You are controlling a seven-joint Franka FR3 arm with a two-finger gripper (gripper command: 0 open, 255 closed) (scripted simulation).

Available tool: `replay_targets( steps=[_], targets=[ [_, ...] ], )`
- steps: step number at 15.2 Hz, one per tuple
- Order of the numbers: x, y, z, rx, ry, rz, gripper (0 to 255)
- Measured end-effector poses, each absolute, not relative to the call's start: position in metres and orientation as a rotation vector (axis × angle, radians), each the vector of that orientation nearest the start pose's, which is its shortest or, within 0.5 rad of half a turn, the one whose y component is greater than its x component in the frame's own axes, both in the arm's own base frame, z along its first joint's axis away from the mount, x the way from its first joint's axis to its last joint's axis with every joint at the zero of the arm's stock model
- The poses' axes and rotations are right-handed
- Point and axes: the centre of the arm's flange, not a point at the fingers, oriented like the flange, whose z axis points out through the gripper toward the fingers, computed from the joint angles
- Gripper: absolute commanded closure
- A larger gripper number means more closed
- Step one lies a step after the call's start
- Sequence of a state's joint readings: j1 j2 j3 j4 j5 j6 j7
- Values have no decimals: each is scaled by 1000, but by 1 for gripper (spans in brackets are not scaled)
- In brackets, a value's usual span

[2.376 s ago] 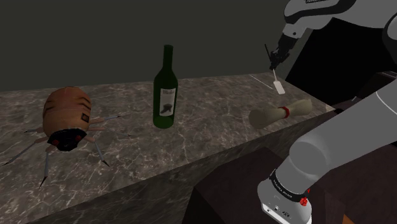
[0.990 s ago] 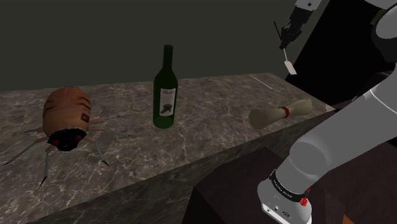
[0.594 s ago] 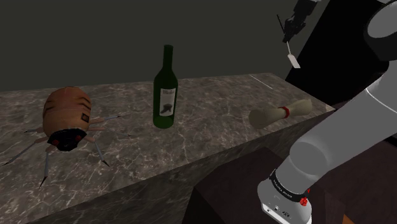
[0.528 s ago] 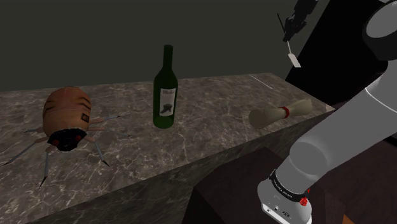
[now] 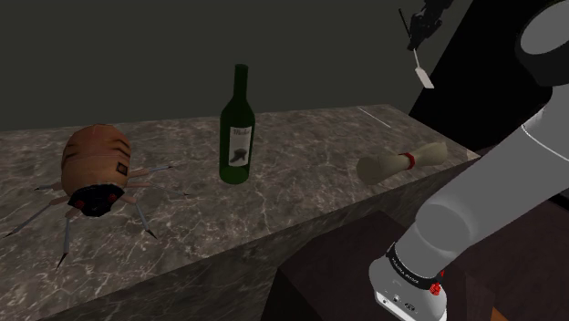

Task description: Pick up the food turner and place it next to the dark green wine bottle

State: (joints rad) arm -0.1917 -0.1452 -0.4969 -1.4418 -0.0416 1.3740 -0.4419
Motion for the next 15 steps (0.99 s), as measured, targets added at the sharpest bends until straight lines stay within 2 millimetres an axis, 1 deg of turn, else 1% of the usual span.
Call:
replay_targets(
  steps=[5, 7, 9, 11, 15],
  targets=[
    [365, -271, 735, -3122, 397, -104, 255],
    [372, -247, 735, -3122, 398, -104, 255],
    [377, -217, 736, -3122, 397, -103, 255],
    [378, -193, 736, -3122, 398, -104, 255],
    [388, -139, 734, -3122, 398, -104, 255]
  ],
)
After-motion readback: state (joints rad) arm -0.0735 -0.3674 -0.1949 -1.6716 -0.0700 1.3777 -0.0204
